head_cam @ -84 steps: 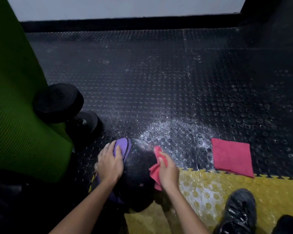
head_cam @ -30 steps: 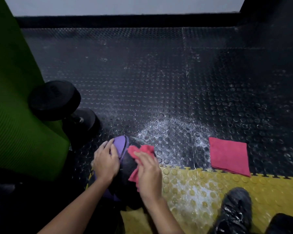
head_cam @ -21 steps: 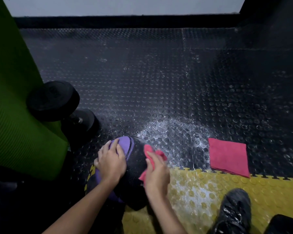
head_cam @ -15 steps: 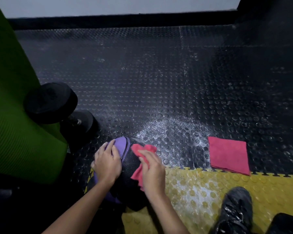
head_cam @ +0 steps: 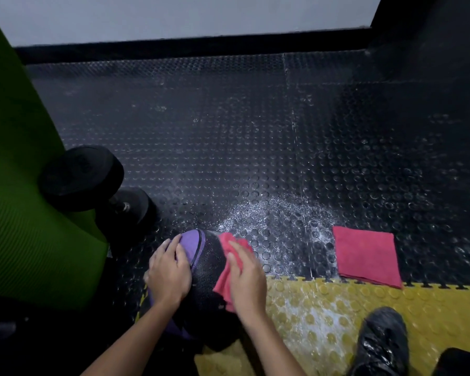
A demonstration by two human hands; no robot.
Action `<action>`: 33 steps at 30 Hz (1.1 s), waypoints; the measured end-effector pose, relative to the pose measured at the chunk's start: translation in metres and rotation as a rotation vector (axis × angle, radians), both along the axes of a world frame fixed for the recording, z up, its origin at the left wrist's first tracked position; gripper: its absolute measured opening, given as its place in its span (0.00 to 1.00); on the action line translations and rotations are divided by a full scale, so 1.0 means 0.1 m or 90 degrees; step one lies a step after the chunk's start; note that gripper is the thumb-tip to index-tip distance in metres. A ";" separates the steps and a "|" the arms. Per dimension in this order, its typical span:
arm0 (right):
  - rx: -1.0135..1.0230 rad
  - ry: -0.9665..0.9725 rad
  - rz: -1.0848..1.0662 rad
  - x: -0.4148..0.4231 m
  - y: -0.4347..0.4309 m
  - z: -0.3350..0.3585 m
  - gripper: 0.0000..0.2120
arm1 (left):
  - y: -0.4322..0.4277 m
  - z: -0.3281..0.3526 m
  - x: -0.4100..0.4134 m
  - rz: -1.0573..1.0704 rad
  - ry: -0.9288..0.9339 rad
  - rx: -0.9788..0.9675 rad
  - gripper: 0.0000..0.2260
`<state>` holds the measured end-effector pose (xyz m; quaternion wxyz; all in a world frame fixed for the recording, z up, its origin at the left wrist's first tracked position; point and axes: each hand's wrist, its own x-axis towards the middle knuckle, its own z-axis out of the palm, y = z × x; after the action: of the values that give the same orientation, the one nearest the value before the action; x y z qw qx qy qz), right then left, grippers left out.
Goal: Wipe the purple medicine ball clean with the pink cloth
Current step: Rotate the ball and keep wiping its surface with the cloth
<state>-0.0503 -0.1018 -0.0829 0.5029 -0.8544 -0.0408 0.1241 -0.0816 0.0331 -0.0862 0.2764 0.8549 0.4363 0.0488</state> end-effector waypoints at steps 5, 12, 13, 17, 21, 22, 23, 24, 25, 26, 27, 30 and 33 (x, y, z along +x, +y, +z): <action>0.233 0.409 -0.243 0.33 -0.35 0.08 0.10 | 0.00 0.01 0.01 -0.001 -0.004 0.003 0.17; -0.022 0.206 0.095 0.19 -0.14 0.18 0.28 | 0.02 0.00 0.01 0.000 0.004 0.002 0.17; -0.158 0.132 0.126 0.10 -0.10 0.14 0.32 | 0.01 0.00 0.01 -0.003 0.004 0.006 0.17; -0.294 -0.059 0.100 0.00 0.00 0.00 0.47 | -0.03 0.02 0.03 -0.004 0.016 0.013 0.18; -0.225 -0.193 0.198 -0.06 0.17 -0.08 0.30 | -0.04 0.02 0.03 -0.010 0.034 0.016 0.18; -0.217 -0.215 0.185 -0.06 0.18 -0.11 0.25 | -0.04 0.01 0.02 -0.009 0.032 0.017 0.18; -0.197 -0.215 0.153 -0.06 0.17 -0.14 0.22 | -0.03 0.01 0.01 -0.007 0.029 0.017 0.18; -0.173 -0.200 0.113 -0.06 0.15 -0.17 0.22 | -0.03 0.02 0.01 -0.006 0.028 0.017 0.19; -0.140 -0.158 0.061 -0.05 0.11 -0.21 0.24 | -0.03 0.01 0.01 -0.005 0.029 0.017 0.19; -0.099 -0.087 0.012 -0.03 0.07 -0.25 0.26 | -0.05 0.02 0.01 -0.007 0.031 0.017 0.19; -0.053 -0.010 -0.043 0.01 0.02 -0.29 0.28 | -0.07 0.02 0.02 -0.009 0.034 0.018 0.19; -0.022 0.175 -0.154 0.12 -0.07 -0.34 0.27 | -0.17 0.04 0.06 -0.028 0.056 0.040 0.22; -0.219 0.073 -0.070 -0.02 0.11 -0.18 0.24 | -0.23 0.02 0.09 -0.044 0.080 0.065 0.26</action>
<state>-0.0526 -0.0907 -0.1011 0.3572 -0.9202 0.0563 0.1499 -0.0728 0.0098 -0.0841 0.2058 0.8839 0.4200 0.0078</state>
